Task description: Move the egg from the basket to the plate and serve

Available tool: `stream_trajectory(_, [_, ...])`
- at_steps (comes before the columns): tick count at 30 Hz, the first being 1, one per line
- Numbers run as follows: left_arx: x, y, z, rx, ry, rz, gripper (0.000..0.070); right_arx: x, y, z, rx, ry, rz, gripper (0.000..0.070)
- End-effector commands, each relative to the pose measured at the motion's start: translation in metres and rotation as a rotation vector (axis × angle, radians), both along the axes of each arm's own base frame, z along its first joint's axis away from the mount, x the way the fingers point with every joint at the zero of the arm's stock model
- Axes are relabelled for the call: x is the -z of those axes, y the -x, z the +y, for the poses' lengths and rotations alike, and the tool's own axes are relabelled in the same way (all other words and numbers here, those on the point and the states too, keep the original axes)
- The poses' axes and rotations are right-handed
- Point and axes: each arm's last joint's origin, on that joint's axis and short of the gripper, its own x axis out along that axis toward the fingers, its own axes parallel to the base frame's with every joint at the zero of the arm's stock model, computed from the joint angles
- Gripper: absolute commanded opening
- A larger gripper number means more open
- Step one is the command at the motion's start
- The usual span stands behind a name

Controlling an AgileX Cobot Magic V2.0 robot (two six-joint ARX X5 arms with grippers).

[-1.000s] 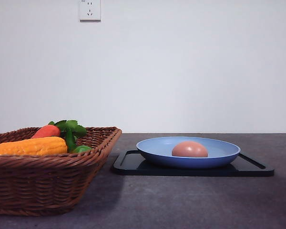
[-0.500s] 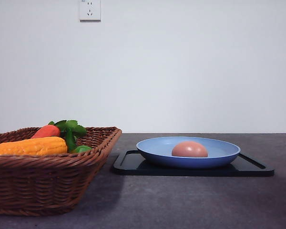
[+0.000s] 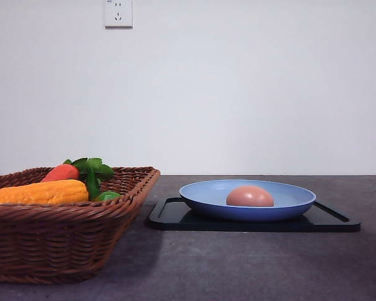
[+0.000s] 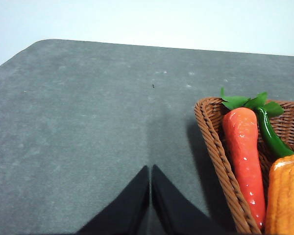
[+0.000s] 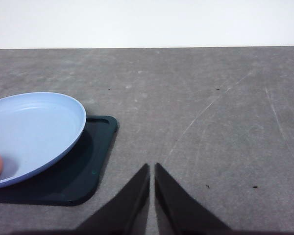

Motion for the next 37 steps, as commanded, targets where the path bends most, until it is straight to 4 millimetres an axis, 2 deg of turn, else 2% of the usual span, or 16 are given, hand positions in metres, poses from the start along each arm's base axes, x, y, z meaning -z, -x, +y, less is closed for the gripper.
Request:
stream_trajectory(1, [0.0061,-0.0007,0.0,0.0,0.001,0.022,0.0,0.0015,-0.0002,0.0002,0.001,-0.017,0.001,0.0])
stream_trajectory(37, [0.0061,-0.0007,0.0,0.0,0.001,0.022,0.0,0.0015,-0.0002,0.0002,0.001,-0.017,0.001,0.0])
